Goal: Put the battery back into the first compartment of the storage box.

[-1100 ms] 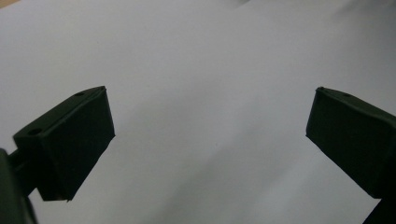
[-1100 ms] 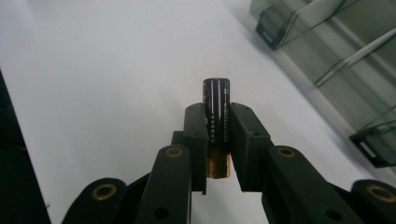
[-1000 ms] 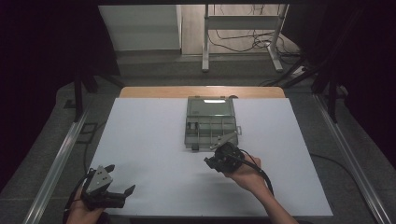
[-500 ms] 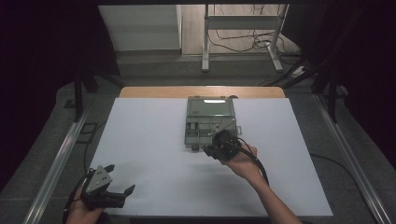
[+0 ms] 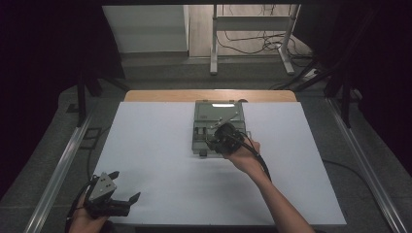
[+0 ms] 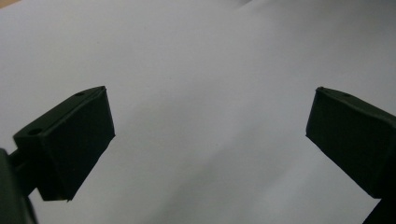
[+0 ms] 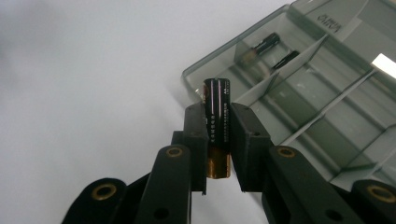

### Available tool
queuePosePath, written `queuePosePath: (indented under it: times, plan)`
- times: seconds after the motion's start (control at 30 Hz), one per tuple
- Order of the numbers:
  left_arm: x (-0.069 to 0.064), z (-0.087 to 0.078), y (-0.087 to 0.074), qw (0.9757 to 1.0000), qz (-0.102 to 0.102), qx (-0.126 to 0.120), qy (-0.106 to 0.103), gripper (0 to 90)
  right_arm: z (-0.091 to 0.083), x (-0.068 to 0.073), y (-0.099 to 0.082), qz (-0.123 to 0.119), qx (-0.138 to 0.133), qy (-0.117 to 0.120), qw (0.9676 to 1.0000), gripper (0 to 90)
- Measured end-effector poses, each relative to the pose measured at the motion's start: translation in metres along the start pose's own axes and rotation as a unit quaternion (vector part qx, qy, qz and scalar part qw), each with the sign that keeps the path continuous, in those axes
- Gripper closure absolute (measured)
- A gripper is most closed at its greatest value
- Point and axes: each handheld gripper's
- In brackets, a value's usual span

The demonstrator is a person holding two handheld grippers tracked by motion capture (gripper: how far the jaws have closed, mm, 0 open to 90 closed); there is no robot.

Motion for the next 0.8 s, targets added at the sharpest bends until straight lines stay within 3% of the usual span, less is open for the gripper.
queuePosePath:
  times: [0.4, 0.8]
  plan:
    - [0.0, 0.0, 0.0, 1.0, 0.0, -0.001, 0.0, 1.8, 0.016, -0.016, 0.018, 0.026, -0.004, -0.012, 0.9996, 76.6]
    - [0.0, -0.001, 0.0, 1.0, 0.002, -0.002, 0.001, 1.8, 0.035, -0.023, 0.045, 0.037, 0.002, -0.036, 0.9987, 76.6]
Point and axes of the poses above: each handheld gripper's, and its own axes: z roughly forward along the jaws, y roughly out of its top, x roughly to its left, and after that the axes turned 9 degrees about z, right-handed
